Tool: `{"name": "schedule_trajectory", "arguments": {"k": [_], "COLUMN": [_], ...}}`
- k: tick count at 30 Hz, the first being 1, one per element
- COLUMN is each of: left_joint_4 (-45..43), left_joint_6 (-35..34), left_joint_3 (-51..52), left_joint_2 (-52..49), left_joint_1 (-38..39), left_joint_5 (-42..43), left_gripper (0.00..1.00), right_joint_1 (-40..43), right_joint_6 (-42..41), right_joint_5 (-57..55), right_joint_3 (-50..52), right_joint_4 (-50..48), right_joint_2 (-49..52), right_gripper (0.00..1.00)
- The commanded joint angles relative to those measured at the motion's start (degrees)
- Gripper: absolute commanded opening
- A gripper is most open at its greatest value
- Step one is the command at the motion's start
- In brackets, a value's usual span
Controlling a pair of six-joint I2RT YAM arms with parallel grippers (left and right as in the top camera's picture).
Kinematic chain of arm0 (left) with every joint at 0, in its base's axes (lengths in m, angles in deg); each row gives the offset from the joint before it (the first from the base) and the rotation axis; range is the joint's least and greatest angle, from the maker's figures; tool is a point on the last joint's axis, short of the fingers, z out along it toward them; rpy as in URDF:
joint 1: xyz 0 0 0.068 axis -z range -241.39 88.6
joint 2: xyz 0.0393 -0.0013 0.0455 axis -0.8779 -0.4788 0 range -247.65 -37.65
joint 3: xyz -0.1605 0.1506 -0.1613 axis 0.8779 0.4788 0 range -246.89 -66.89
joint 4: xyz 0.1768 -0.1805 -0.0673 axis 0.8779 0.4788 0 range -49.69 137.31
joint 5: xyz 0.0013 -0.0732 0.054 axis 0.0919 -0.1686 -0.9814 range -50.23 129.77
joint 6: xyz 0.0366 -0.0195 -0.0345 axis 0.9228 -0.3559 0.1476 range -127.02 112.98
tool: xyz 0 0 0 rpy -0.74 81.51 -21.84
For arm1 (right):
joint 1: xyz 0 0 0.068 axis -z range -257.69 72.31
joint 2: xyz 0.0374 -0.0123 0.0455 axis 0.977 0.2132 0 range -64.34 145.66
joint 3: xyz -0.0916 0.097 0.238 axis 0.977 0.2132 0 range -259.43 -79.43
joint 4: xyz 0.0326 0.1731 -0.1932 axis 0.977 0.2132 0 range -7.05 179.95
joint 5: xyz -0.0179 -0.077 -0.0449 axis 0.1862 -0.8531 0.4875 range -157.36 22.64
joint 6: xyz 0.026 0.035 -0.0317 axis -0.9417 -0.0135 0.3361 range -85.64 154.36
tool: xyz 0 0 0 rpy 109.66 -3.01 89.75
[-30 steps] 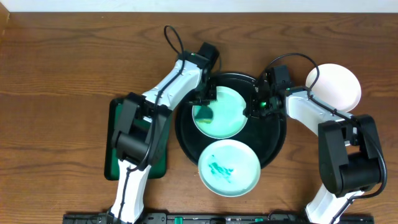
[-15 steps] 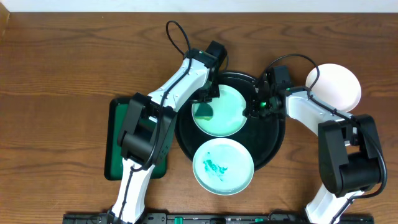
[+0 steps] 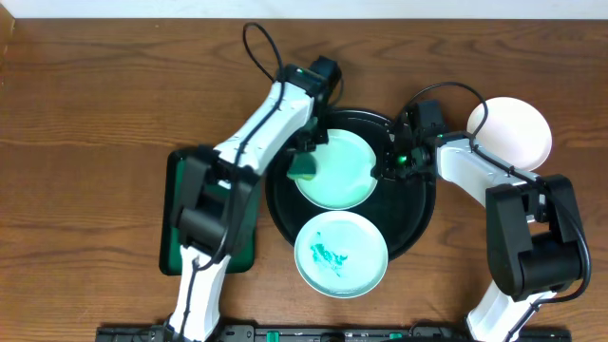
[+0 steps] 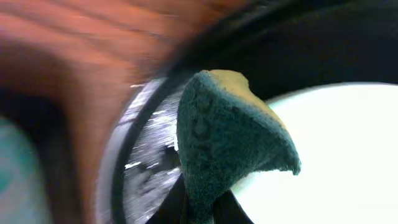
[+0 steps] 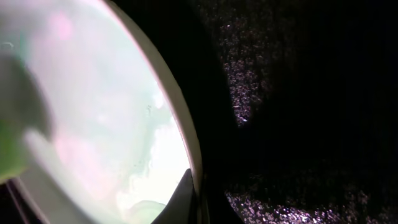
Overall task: Clean dirty plates on tray and stack at the side
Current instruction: 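Move the sponge with the left gripper back onto the green tray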
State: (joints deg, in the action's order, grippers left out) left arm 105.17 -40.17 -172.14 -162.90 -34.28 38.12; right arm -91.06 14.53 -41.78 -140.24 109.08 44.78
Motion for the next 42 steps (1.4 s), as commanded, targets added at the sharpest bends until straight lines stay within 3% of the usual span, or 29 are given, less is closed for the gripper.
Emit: {"name": "schedule_trajectory", "arguments": {"k": [1,8,13,19,28,38,42], "left_joint_4": [4.6,19.7,22.3,19.6,11.3,0.7,-0.1], "left_joint_6": [2.1,2.6,11.7,20.0,20.5,20.7,23.5], "left_joint_3": [-1.7,-1.6,-1.4,-1.4,5.1,20.0,21.4], "left_joint_2": [6.9,10.8,10.8,10.8,10.8,10.8,10.8], "left_joint_1": [-2.9,-13.5,-21.2,-26.1,-29.7,-33.0,-35.5], "left_joint_5": [-8.0,-8.7,3.6,13.5,13.0,13.4,18.2], "left_gripper": [0.07,0.07,0.07,0.07,0.07,0.07,0.07], "right_joint_1": [-0.1,-0.1,-0.1,-0.4,-3.0,-4.5,-7.5], "right_joint_6": [4.0,7.2,8.8,14.1,19.3,20.9,22.4], "right_joint_5": [-4.1,-4.1,-3.9,-3.9,-3.9,-3.9,-4.4], "right_joint_3": [1.8,1.6,0.0,-5.8,-16.1,-18.6,-18.6], "right_joint_4": [1.9,2.0,3.8,11.4,22.4,24.2,22.6], "right_joint_2": [3.2,1.8,-1.7,-7.6,-13.4,-14.0,-14.0], "right_gripper": [0.01,0.01,0.01,0.01,0.01,0.01,0.01]}}
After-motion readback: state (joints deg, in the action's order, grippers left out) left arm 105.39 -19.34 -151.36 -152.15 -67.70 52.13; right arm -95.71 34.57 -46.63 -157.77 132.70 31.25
